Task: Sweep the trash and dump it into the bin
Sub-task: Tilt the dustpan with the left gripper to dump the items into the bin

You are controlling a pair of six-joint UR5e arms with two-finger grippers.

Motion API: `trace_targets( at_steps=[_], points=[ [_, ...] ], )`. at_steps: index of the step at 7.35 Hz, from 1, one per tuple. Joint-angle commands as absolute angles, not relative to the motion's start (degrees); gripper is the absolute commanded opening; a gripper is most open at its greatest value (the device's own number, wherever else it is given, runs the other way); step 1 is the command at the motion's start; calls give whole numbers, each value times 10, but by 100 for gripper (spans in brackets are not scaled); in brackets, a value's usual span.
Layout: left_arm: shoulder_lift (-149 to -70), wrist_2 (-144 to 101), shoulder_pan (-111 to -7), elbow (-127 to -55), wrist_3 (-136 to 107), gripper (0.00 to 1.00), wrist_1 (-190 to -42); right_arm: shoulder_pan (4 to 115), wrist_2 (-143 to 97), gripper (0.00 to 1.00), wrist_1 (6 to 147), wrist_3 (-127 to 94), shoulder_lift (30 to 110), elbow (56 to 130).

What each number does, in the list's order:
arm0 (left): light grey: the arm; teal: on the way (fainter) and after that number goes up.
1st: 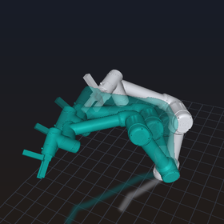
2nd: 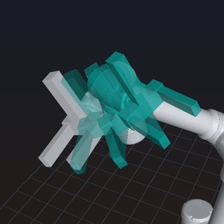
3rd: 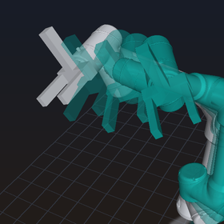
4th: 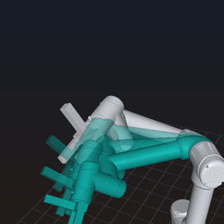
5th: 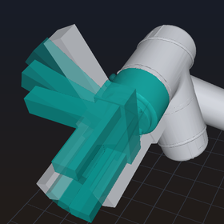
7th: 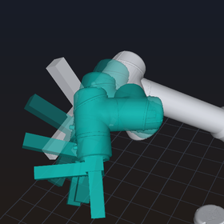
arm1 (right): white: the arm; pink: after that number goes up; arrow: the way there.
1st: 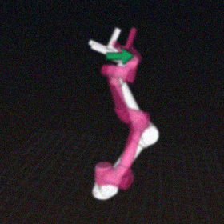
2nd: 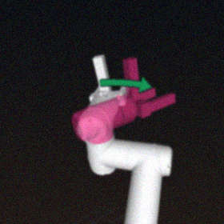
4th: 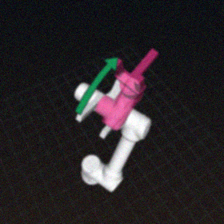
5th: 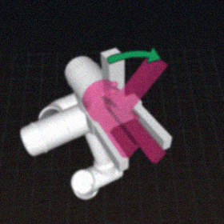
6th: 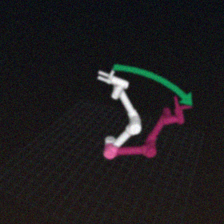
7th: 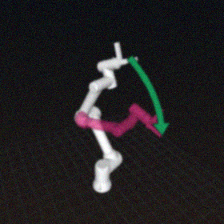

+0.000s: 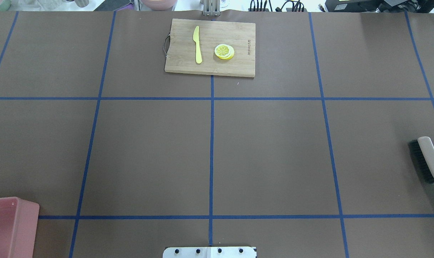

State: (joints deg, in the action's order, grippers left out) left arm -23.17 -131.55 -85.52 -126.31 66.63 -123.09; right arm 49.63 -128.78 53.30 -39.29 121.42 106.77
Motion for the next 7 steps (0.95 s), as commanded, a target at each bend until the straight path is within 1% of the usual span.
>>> trace_targets(
  at_steps=[1, 3, 4, 7],
  points=[
    [-232, -1279, -854, -1281, 710, 0, -1200, 497, -1289, 69, 533, -393, 1208, 1067],
    [-232, -1252, -854, -1315, 736, 0, -1159, 497, -1289, 85, 533, -393, 1202, 1068],
    [-232, -1239, -854, -1328, 753, 0, -1143, 497, -1289, 100, 532, -393, 1201, 1069],
    [-232, -1227, -854, -1335, 779, 0, -1143, 517, -1288, 100, 527, -386, 1198, 1085]
  ],
)
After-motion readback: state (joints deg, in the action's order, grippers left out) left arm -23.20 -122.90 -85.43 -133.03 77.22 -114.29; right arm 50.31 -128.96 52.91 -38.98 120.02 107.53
